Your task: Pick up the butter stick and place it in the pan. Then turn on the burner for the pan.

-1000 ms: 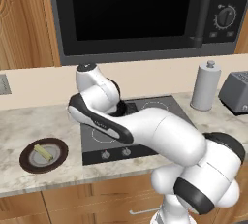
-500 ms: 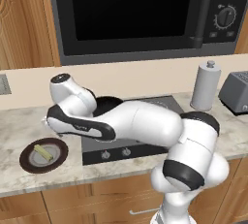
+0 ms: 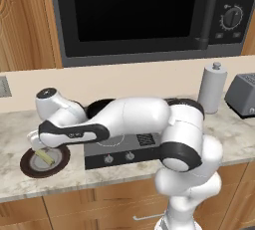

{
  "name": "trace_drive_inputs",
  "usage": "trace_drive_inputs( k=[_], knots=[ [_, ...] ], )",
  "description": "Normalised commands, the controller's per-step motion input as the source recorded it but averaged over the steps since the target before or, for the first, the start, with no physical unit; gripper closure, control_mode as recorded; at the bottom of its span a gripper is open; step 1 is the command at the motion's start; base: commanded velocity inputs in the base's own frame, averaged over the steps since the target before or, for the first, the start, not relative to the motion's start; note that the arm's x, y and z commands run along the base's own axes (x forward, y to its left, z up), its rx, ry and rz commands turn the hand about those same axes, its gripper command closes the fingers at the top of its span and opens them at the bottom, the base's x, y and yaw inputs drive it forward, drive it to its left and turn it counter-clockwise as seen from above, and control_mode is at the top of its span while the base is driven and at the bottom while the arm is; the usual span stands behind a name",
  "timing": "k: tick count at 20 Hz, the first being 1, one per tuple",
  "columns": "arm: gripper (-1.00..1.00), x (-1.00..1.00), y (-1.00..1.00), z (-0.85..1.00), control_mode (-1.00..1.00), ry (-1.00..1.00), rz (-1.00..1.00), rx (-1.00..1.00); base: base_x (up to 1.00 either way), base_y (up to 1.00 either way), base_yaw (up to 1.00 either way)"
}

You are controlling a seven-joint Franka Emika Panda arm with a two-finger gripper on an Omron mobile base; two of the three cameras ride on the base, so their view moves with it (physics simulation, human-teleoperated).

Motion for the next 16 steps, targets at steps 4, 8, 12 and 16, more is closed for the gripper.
trace_drive_inputs(
  k=[4,8,12,16],
  knots=[
    [-1.0,0.23,0.41,-0.22,-1.0,0.0,0.04,-0.01,0.0,0.0,0.0],
    [-1.0,0.19,0.42,-0.31,-1.0,0.0,0.0,-0.05,0.0,0.0,0.0],
    [-1.0,0.1,0.41,-0.3,-1.0,0.0,0.0,-0.05,0.0,0.0,0.0],
    [-1.0,0.12,0.37,-0.08,-1.0,0.02,0.0,-0.04,0.0,0.0,0.0]
  ],
)
